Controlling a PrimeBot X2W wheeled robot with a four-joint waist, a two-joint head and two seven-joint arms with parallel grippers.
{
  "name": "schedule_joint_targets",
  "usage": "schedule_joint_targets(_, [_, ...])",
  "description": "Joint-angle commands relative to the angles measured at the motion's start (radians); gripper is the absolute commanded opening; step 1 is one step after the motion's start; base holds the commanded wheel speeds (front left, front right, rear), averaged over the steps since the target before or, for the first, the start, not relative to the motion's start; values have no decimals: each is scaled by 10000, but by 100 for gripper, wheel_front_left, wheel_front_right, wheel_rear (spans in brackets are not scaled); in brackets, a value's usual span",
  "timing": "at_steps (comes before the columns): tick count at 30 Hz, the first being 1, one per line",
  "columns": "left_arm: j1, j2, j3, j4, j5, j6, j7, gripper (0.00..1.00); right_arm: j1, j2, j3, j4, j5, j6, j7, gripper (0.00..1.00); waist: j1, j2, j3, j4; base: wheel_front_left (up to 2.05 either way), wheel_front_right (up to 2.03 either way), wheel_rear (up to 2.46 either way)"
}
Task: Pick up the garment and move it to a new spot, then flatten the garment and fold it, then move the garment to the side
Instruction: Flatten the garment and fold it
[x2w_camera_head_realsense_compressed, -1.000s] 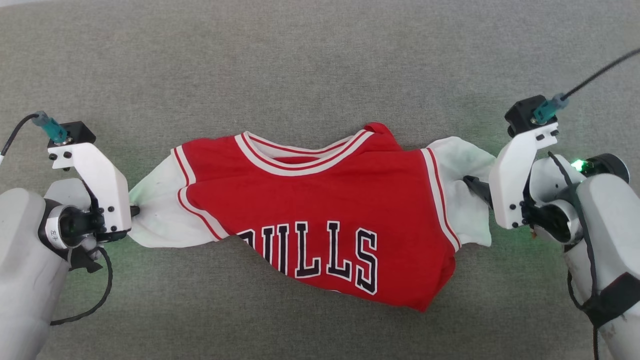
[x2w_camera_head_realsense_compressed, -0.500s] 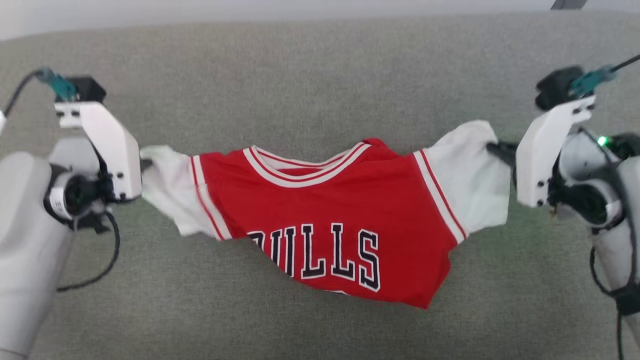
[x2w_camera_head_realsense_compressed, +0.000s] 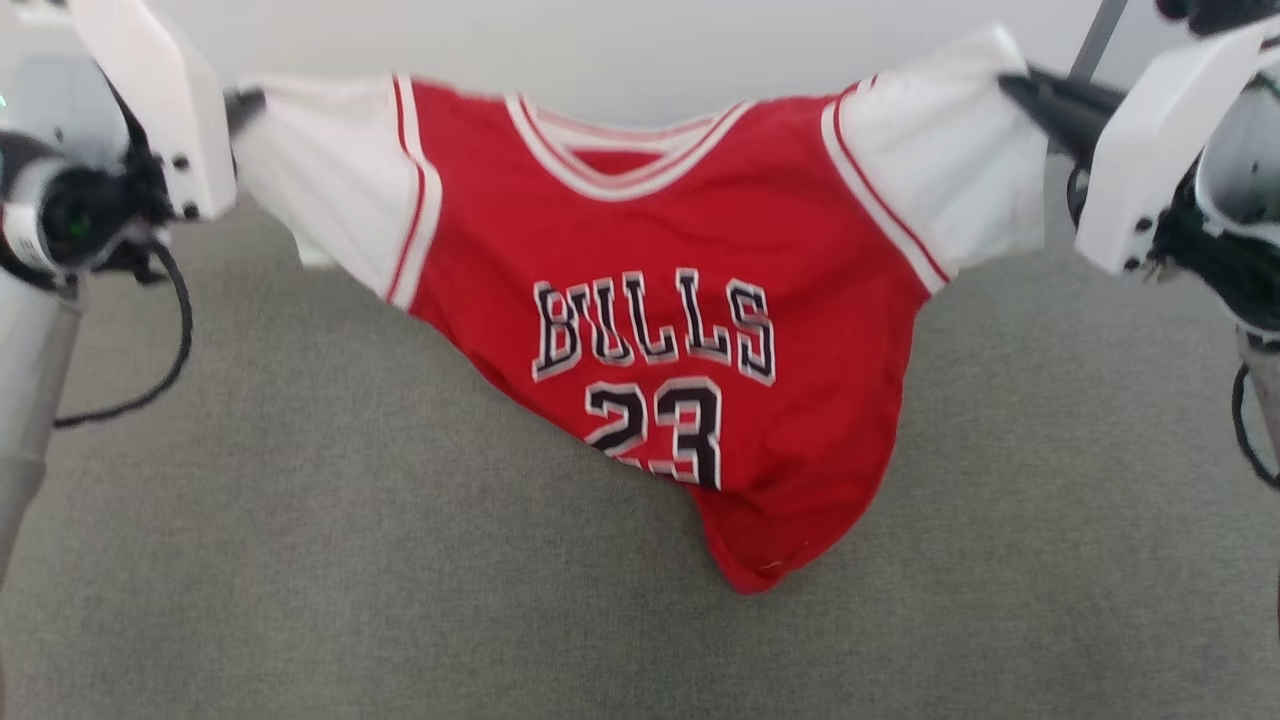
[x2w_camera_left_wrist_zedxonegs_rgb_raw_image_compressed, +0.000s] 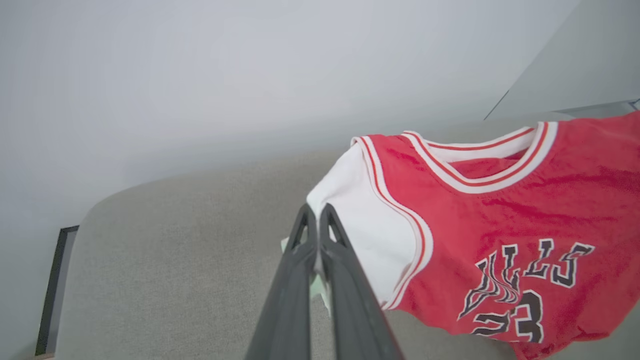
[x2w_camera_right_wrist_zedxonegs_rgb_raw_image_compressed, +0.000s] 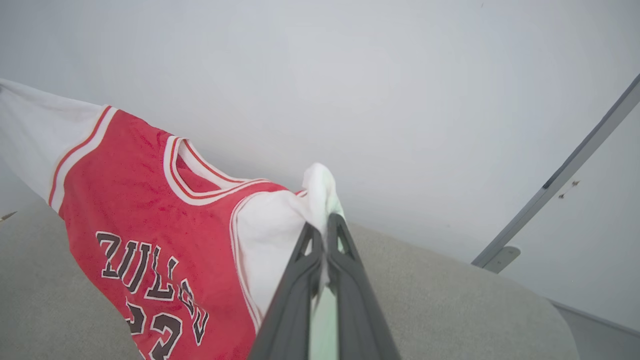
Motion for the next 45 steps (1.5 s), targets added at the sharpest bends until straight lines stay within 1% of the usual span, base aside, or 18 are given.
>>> schedule_joint_targets(1, [-205,-37,61,1,115,35,-54,0,-234,-55,43,-64,2,-3,-159,0,0,0,-321,-85,0,0,0])
schedule_joint_targets(7, [-1149,-75,178,63,203,-74,-303,0,-1296,-37,384,98,80,-3,-900,0,0,0,-723,-224,0,0,0])
schedule_joint_targets(11, [-1644,-136,160,118,293,-136,-363,0,-1873,-89,599,346,223,-5,-1144,0,0,0,-832,-257,0,0,0])
schedule_joint_targets(17, [-2007,-209,125,252,354,-230,-496,0,-2535,-258,1076,836,51,-5,-1516,0,0,0,-802,-317,0,0,0])
schedule_joint_targets(21, [-2112,-346,59,573,504,-320,-891,0,-3047,-170,1295,1567,-239,-5,-2222,0,0,0,-496,-326,0,0,0])
schedule_joint_targets(25, [-2701,-537,78,975,794,-416,-1572,0,-3843,118,1371,2651,-712,-5,-3211,0,0,0,291,-308,0,0,0])
schedule_joint_targets(27, [-3104,-681,107,1214,926,-436,-2147,0,-4333,246,1483,3231,-1146,-5,-3881,0,0,0,748,-290,0,0,0])
schedule_joint_targets(28, [-3104,-681,107,1214,926,-436,-2147,0,-4333,246,1483,3231,-1146,-5,-3881,0,0,0,748,-290,0,0,0])
schedule_joint_targets(30, [-3591,-810,114,1483,1199,-536,-2853,0,-4853,441,1492,3905,-1593,-5,-4600,0,0,0,1205,-262,0,0,0])
schedule_joint_targets(32, [-4095,-943,170,1811,1446,-537,-3613,0,-5445,597,1402,4556,-2120,-5,-5474,0,0,0,1648,-215,0,0,0])
schedule_joint_targets(34, [-4635,-1025,137,2115,1747,-623,-4514,0,-5978,788,1299,5214,-2738,-5,-6383,0,0,0,2051,-166,0,0,0])
schedule_joint_targets(38, [-5582,-1265,157,2682,2210,-764,-6393,0,-6984,1158,788,6507,-3838,-5,-8019,0,0,0,2747,-52,0,0,0])
schedule_joint_targets(40, [-5989,-1297,101,2922,2494,-865,-7382,0,-7437,1306,543,6961,-4496,-5,-8848,0,0,0,3046,6,0,0,0])
schedule_joint_targets(42, [-6322,-1351,78,3112,2718,-962,-8454,0,-7841,1400,213,7262,-5112,-5,-9402,0,0,0,3323,83,0,0,0])
schedule_joint_targets(45, [-6483,-1465,53,3542,2750,-1058,-9705,0,-8011,1596,-211,7521,-5888,-5,-9653,0,0,0,3666,201,0,0,0])
